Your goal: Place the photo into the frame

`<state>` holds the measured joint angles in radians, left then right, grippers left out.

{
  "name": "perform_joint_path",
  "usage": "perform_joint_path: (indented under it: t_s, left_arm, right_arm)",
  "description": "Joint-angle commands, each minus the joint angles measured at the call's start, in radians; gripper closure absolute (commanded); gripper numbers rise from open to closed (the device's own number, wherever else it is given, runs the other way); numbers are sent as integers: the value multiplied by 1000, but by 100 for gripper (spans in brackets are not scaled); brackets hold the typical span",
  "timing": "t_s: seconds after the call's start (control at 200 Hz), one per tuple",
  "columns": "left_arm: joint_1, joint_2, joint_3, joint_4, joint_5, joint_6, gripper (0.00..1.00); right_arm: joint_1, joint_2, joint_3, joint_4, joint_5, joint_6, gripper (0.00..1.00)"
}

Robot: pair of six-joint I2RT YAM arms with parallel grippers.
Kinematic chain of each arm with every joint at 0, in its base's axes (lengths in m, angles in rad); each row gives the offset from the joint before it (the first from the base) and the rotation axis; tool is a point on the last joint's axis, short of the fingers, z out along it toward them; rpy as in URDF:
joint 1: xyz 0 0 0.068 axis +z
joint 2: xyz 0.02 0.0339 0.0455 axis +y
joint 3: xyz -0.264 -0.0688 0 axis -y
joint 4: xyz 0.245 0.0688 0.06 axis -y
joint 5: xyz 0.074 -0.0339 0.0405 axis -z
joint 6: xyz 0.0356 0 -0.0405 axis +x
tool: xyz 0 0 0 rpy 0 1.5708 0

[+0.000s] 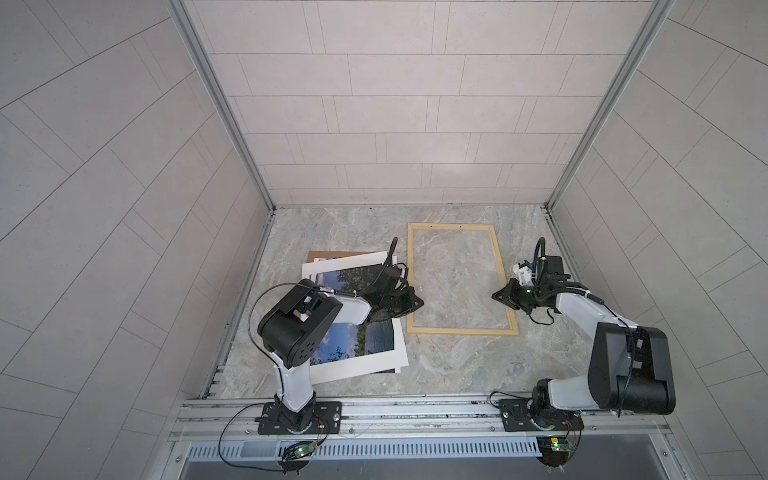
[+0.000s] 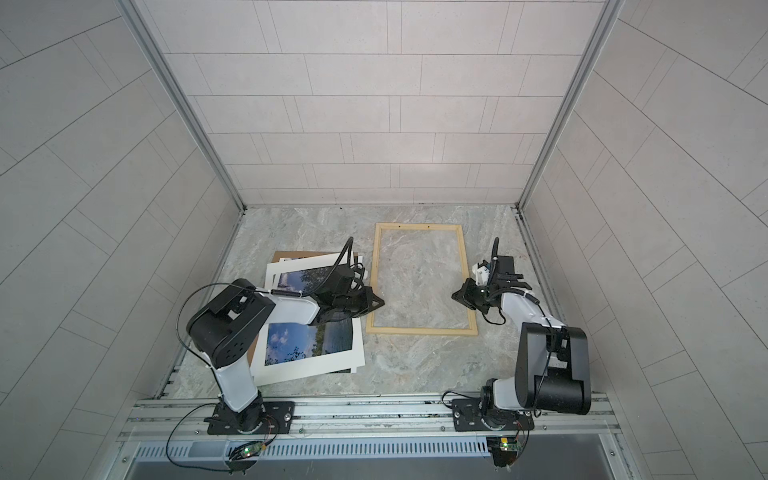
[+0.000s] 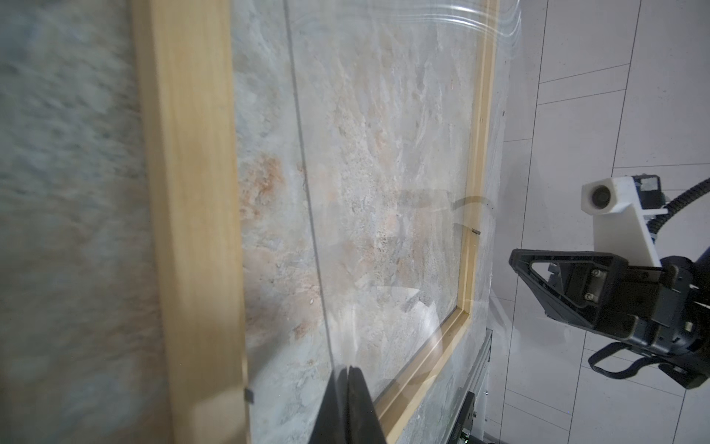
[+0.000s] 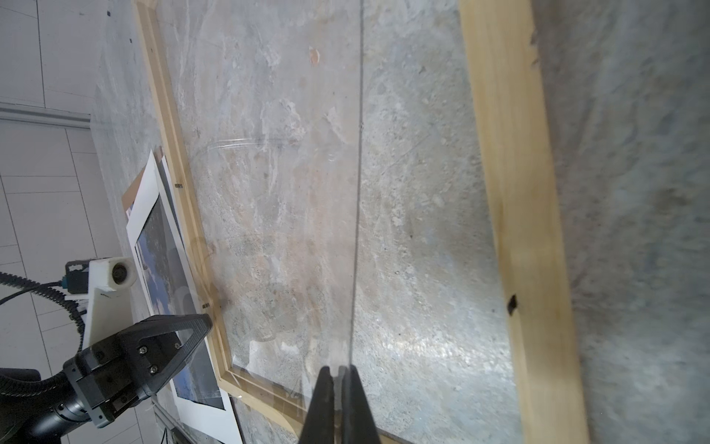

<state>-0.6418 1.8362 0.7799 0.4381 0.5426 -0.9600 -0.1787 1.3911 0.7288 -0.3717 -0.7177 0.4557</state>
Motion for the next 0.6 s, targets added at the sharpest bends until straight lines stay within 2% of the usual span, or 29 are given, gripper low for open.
perform_joint_path:
  t_s: [0.0, 0.595]
  left_arm:
    - [-5, 23, 16, -1, 22, 1, 96]
    - [-6, 57, 33, 30, 41, 4, 96]
  right_arm:
    - [2, -19, 15, -16, 19, -16, 100]
    - [2, -33, 5, -41, 37, -38, 100]
